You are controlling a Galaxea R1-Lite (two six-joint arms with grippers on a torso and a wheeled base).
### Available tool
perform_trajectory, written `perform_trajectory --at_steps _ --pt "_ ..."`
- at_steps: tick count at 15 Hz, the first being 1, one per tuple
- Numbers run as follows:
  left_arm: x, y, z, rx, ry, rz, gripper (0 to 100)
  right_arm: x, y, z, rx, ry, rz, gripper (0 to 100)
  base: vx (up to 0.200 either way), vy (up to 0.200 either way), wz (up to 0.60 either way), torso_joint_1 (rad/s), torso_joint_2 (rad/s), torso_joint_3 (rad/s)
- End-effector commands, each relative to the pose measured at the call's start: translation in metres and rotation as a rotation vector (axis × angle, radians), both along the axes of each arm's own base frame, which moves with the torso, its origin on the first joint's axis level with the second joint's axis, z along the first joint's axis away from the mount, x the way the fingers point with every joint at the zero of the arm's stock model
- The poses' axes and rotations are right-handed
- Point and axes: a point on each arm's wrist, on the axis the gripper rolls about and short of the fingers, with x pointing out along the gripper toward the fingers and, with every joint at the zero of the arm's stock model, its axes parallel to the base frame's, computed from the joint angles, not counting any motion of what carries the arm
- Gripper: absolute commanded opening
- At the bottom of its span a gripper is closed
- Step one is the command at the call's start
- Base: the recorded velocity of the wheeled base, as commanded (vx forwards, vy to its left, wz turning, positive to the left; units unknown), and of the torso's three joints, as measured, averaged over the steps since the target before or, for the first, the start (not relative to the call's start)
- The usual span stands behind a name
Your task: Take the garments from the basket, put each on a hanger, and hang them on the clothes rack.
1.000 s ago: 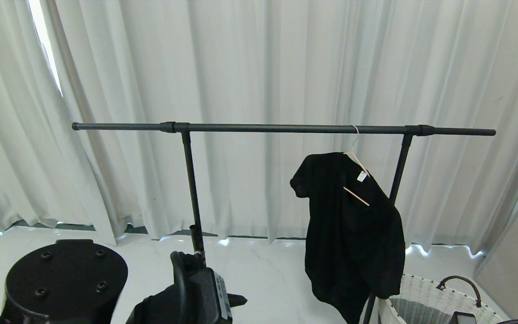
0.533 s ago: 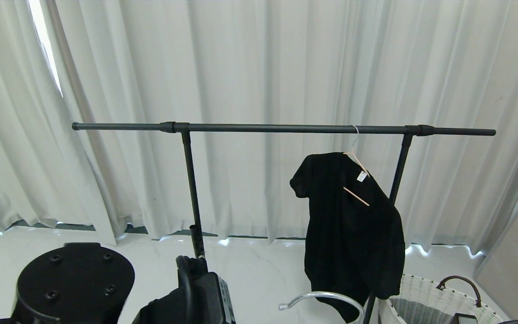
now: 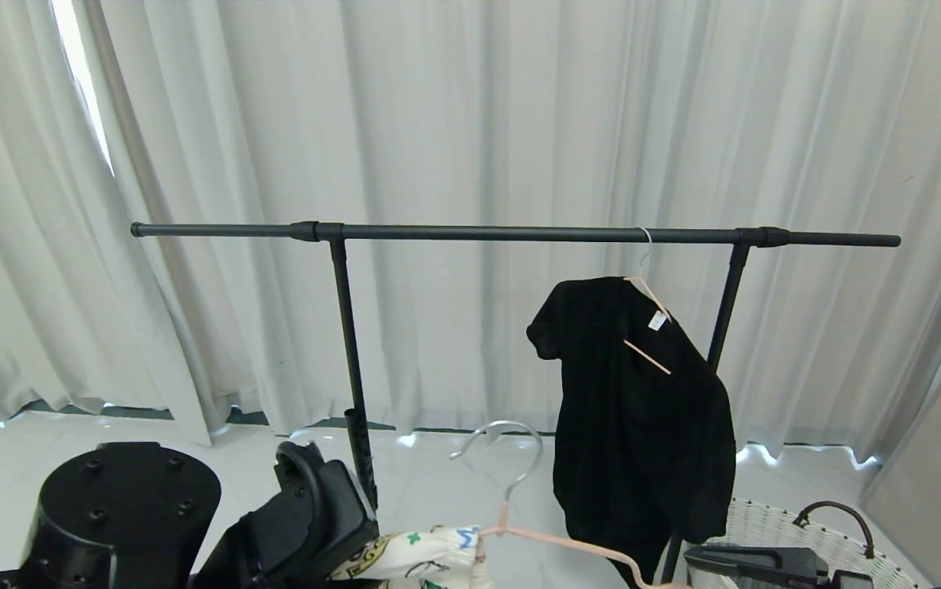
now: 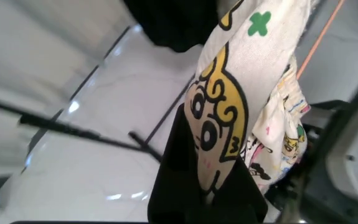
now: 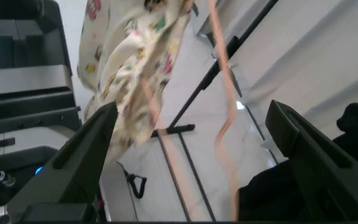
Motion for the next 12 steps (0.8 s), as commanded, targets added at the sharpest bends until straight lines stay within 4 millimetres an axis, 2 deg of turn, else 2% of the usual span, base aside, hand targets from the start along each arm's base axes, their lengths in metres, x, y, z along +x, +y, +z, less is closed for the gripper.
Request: perform_trajectory --at_steps 1,4,6,7,8,12 --pt "0.005 0.009 0.005 -0.026 -0.021 0.076 0 0.000 0.001 -0.006 -0.027 0.025 0.000 100 0.000 0.000 0.00 0.000 0.00 0.000" --pt "0.018 0.009 0.031 -0.163 -0.074 0.192 0 0.007 0.017 -0.011 -0.018 0.193 -0.039 100 0.000 0.000 0.00 0.000 0.00 0.000" --pt "0.025 0.005 0.049 -0.203 -0.134 0.265 0 0.020 0.047 -0.010 0.034 0.379 -0.119 100 0.000 0.000 0.00 0.000 0.00 0.000" --pt "0.026 0.004 0.052 -0.219 -0.138 0.268 0 0.024 0.055 -0.009 0.052 0.423 -0.136 100 0.000 0.000 0.00 0.000 0.00 0.000" --pt "0.027 0.004 0.058 -0.248 -0.143 0.280 0 0.034 0.075 -0.008 0.108 0.561 -0.212 100 0.000 0.000 0.00 0.000 0.00 0.000" --pt "0.025 0.006 0.065 -0.295 -0.164 0.288 0 0.071 0.117 -0.013 0.231 0.633 -0.485 100 0.000 0.000 0.00 0.000 0.00 0.000"
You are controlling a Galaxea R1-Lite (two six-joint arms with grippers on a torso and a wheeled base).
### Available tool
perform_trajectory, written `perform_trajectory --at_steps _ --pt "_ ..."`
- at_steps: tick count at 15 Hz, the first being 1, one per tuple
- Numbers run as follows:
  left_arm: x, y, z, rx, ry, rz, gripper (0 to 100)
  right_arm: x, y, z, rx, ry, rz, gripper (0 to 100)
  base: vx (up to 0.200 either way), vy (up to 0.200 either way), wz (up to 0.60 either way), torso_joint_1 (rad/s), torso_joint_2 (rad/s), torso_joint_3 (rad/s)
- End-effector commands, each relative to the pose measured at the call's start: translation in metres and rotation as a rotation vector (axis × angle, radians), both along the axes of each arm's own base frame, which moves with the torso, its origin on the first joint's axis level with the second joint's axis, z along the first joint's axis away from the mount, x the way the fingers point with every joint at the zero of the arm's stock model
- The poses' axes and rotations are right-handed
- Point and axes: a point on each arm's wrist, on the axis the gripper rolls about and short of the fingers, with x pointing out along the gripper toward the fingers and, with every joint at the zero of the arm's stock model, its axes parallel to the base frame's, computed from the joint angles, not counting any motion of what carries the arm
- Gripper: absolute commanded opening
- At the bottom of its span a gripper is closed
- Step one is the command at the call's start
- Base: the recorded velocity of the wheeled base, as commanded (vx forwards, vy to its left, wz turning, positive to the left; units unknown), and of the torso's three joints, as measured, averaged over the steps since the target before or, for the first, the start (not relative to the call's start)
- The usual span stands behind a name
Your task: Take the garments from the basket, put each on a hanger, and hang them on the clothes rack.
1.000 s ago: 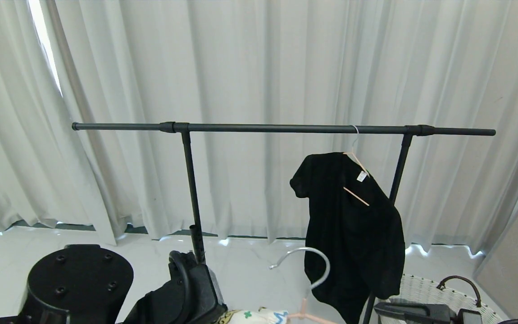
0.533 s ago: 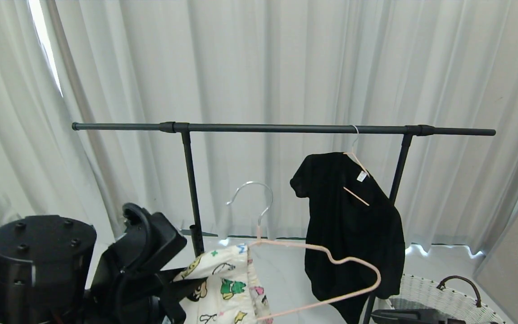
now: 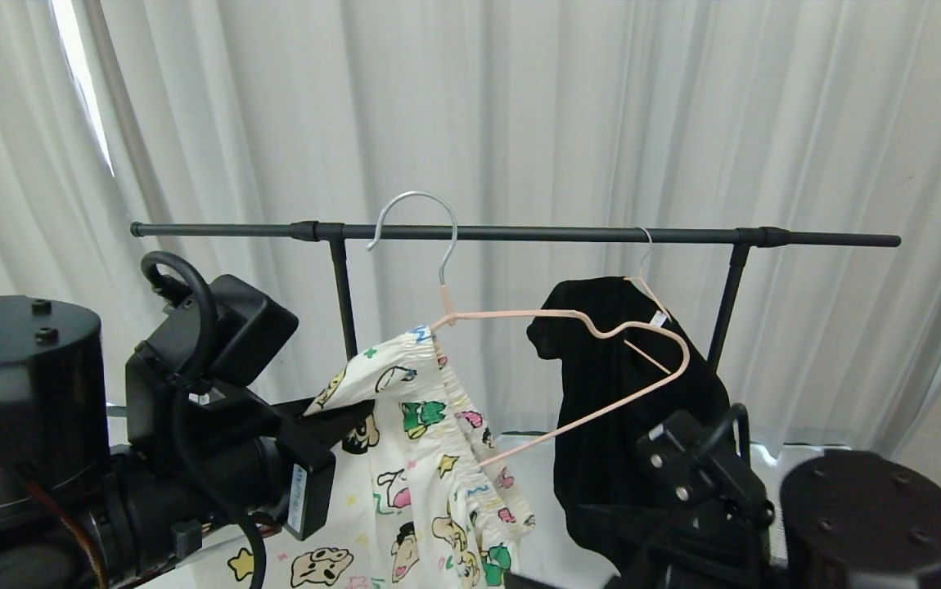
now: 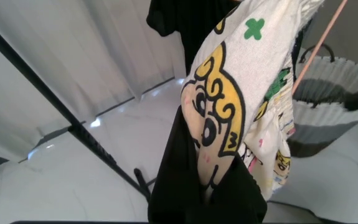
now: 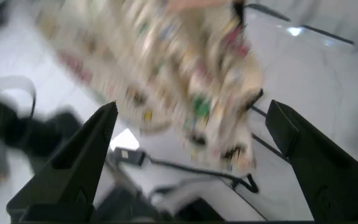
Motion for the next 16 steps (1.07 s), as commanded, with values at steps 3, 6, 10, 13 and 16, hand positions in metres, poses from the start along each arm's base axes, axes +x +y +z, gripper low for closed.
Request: perform_trajectory --at_steps 3,6,10,13,16 --pt "-0.002 0.001 0.003 -0.010 -0.010 -0.001 0 0.030 0.027 -0.019 -0.024 0.046 -0.152 100 0.000 0.000 0.00 0.000 0.00 0.000" --pt "-0.002 0.001 0.003 -0.011 -0.011 -0.003 0 0.030 0.028 -0.020 -0.030 0.044 -0.148 100 0.000 0.000 0.00 0.000 0.00 0.000" --pt "-0.002 0.001 0.004 -0.010 -0.017 -0.004 0 0.024 0.035 -0.031 -0.091 0.020 -0.101 100 0.000 0.000 0.00 0.000 0.00 0.000" --pt "-0.002 0.002 0.002 -0.002 -0.013 -0.004 0 0.033 0.018 -0.041 -0.151 0.010 -0.231 100 0.000 0.000 0.00 0.000 0.00 0.000" --pt "-0.002 0.001 0.000 0.003 -0.007 -0.005 0 0.036 0.010 -0.036 -0.141 0.000 -0.268 100 0.000 0.000 0.00 0.000 0.00 0.000"
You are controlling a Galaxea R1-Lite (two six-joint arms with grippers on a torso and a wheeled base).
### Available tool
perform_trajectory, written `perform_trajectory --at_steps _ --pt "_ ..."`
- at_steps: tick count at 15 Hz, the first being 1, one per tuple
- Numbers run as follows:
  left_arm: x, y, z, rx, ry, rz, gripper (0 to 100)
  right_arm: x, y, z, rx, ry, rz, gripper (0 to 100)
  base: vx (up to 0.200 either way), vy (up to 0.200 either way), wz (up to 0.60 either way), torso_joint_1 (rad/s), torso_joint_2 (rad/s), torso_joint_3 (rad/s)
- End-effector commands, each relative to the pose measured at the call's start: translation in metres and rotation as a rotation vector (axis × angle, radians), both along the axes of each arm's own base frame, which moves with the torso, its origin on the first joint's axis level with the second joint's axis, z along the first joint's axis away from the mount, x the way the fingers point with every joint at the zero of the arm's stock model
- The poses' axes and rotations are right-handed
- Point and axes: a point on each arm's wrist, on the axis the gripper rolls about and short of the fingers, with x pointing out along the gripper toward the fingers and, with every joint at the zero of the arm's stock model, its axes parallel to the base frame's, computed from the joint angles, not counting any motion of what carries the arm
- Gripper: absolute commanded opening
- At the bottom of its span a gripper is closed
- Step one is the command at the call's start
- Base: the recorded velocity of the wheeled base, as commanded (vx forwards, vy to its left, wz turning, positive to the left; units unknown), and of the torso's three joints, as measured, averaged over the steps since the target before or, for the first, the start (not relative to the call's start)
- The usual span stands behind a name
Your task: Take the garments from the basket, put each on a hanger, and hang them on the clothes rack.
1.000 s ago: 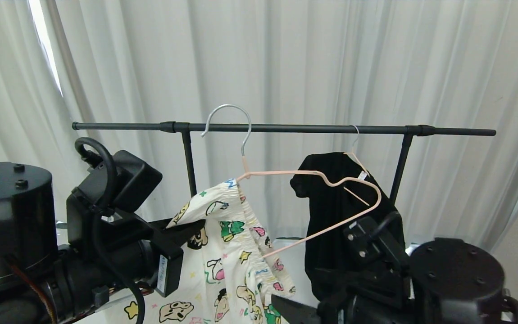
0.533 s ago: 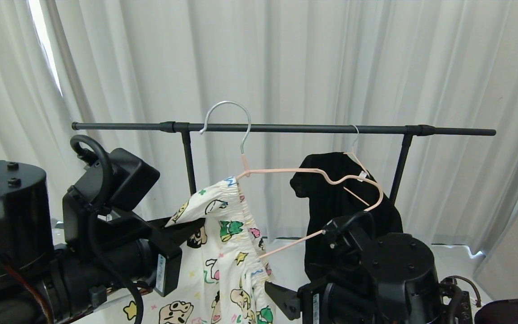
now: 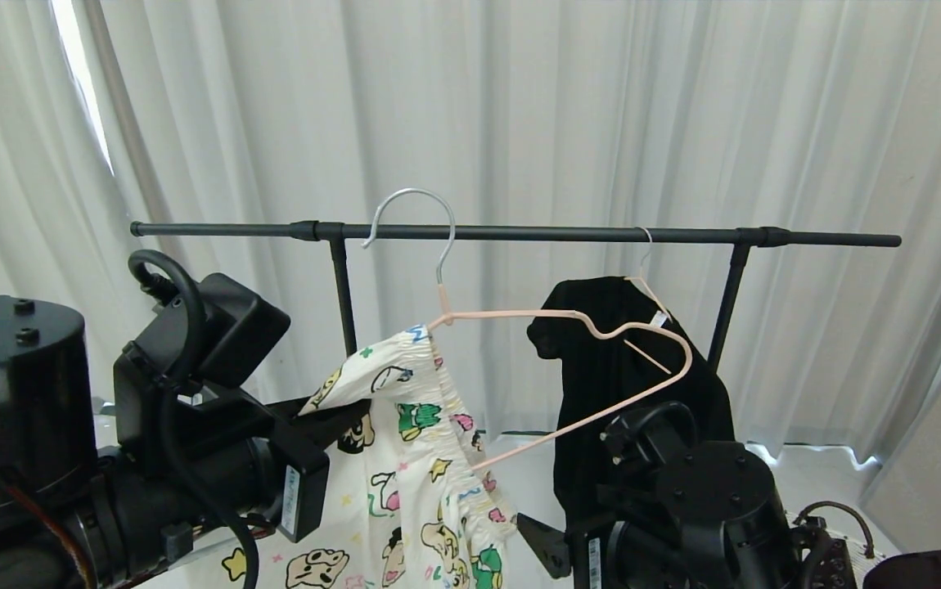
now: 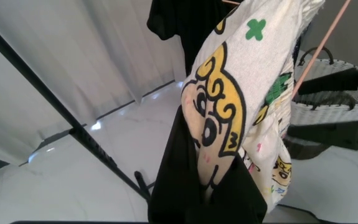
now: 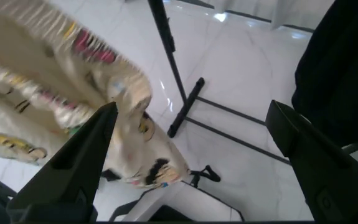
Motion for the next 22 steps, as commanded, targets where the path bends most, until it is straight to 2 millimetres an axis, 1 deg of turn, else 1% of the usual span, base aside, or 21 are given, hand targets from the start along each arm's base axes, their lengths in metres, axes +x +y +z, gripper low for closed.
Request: perform_trajectory --at_steps 1,3,4,5,7,9,11,13,15,18,19,22 --pt "0.000 -0.001 -0.001 0.003 0.004 -0.007 0 0.001 -0.002 0.005 0.014 -0.014 -0.004 100 0.000 0.000 0.00 0.000 0.00 0.000" --pt "-0.002 -0.002 -0.001 0.002 0.003 -0.017 0 0.002 0.000 0.006 0.006 -0.026 0.005 100 0.000 0.000 0.00 0.000 0.00 0.000" --pt "-0.004 -0.004 -0.001 0.002 0.003 -0.028 0 0.002 0.006 0.009 0.013 -0.041 0.024 100 0.000 0.000 0.00 0.000 0.00 0.000" --pt "-0.004 -0.004 -0.001 0.001 0.002 -0.031 0 -0.004 0.013 0.012 0.012 -0.058 0.063 100 0.000 0.000 0.00 0.000 0.00 0.000" --pt "-0.005 -0.005 -0.001 0.000 0.001 -0.035 0 -0.017 0.027 0.003 -0.019 -0.055 0.130 100 0.000 0.000 0.00 0.000 0.00 0.000" --pt "-0.006 -0.006 -0.004 0.008 0.010 -0.045 0 -0.025 0.039 -0.001 -0.024 -0.056 0.165 100 0.000 0.000 0.00 0.000 0.00 0.000" --pt "-0.004 -0.008 -0.001 -0.012 -0.010 -0.044 0 -0.026 0.041 -0.007 -0.047 -0.049 0.170 100 0.000 0.000 0.00 0.000 0.00 0.000" --pt "-0.003 -0.007 0.000 -0.023 -0.022 -0.038 0 -0.023 0.040 -0.015 -0.082 -0.054 0.122 100 0.000 0.000 0.00 0.000 0.00 0.000" --pt "0.000 -0.001 0.000 -0.026 -0.024 -0.002 0 -0.019 0.036 -0.020 -0.111 -0.064 0.071 100 0.000 0.000 0.00 0.000 0.00 0.000" --pt "0.005 0.004 0.002 -0.032 -0.035 0.033 0 -0.006 0.017 -0.029 -0.188 -0.072 -0.009 100 0.000 0.000 0.00 0.000 0.00 0.000" --pt "0.007 0.006 0.003 -0.042 -0.049 0.045 0 0.001 0.007 -0.033 -0.232 -0.079 -0.044 100 0.000 0.000 0.00 0.000 0.00 0.000" --pt "0.009 0.009 0.005 -0.056 -0.072 0.065 0 0.023 -0.011 -0.034 -0.261 -0.078 -0.132 100 0.000 0.000 0.00 0.000 0.00 0.000"
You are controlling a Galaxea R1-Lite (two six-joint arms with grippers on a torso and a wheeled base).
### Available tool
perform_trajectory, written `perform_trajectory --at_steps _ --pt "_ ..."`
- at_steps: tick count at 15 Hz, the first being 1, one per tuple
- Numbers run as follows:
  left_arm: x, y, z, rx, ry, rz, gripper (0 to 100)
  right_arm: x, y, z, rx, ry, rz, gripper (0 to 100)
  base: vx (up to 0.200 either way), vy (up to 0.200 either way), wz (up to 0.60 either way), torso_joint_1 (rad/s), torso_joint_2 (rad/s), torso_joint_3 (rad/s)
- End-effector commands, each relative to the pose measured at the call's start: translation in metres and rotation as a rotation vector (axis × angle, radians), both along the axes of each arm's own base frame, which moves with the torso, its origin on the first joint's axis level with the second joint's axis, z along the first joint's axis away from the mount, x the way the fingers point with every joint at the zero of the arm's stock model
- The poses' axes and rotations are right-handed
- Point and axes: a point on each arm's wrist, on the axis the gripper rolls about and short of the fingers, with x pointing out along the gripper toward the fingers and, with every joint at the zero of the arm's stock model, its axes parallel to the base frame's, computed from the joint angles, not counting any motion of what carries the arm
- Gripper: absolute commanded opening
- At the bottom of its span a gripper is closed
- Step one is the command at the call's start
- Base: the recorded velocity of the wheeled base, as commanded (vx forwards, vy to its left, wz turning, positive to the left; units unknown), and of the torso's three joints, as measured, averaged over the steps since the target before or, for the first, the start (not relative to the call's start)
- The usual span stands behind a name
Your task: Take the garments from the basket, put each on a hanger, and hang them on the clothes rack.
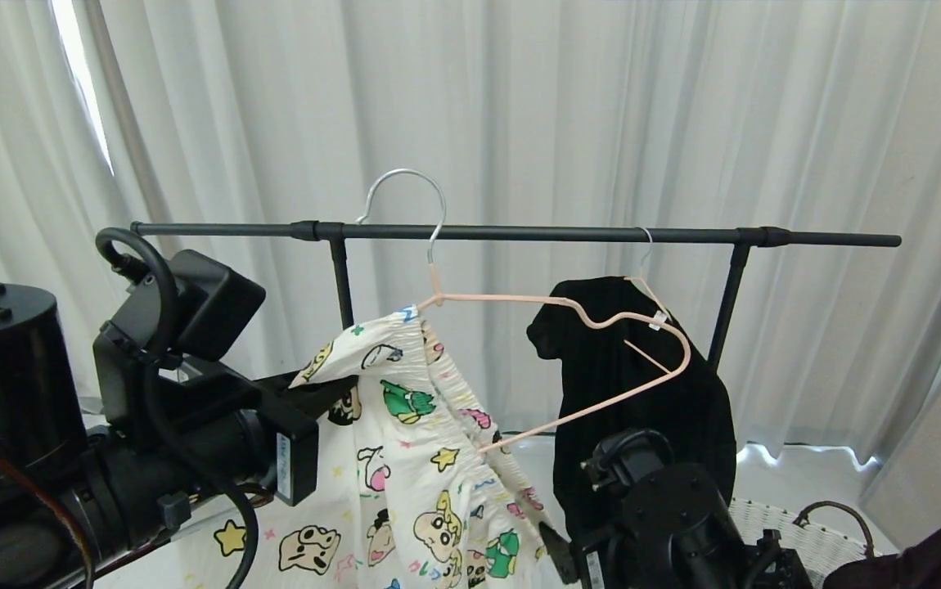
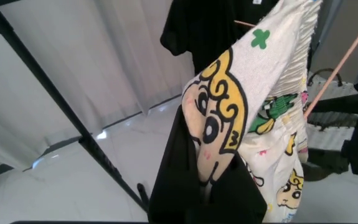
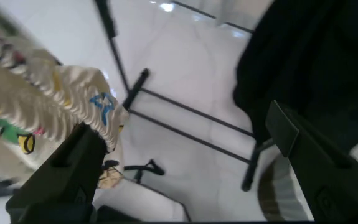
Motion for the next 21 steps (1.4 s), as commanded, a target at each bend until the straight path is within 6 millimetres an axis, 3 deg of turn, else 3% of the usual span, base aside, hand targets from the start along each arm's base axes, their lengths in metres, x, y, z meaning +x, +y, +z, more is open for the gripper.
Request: perform_trajectory --at_steps 1,4,6,9,12,15,18,21 --pt "0.001 0.002 0.001 -0.004 -0.009 0.016 0 0.014 -0.012 0.000 -0.014 -0.003 -0.058 100 0.000 0.000 0.00 0.000 0.00 0.000" --pt "0.003 0.010 -0.006 0.050 -0.026 0.048 0 0.047 -0.037 0.004 -0.033 -0.058 -0.162 100 0.000 0.000 0.00 0.000 0.00 0.000" --pt "0.004 0.021 -0.022 0.110 -0.062 0.084 0 0.065 -0.053 0.009 -0.044 -0.108 -0.208 100 0.000 0.000 0.00 0.000 0.00 0.000" --pt "-0.005 0.032 -0.049 0.223 -0.064 0.061 0 0.068 -0.063 0.025 0.004 -0.137 -0.176 100 0.000 0.000 0.00 0.000 0.00 0.000" --pt "-0.010 0.033 -0.061 0.240 -0.023 0.026 0 0.065 -0.073 0.043 0.018 -0.182 -0.131 100 0.000 0.000 0.00 0.000 0.00 0.000" --pt "-0.008 0.033 -0.073 0.270 0.029 0.024 0 0.050 -0.085 0.071 0.062 -0.193 -0.080 100 0.000 0.000 0.00 0.000 0.00 0.000" --pt "-0.004 0.030 -0.081 0.291 0.066 0.021 0 0.022 -0.100 0.115 0.120 -0.182 0.059 100 0.000 0.000 0.00 0.000 0.00 0.000" --pt "-0.006 0.024 -0.081 0.284 0.067 -0.012 0 -0.011 -0.112 0.138 0.122 -0.172 0.239 100 0.000 0.000 0.00 0.000 0.00 0.000"
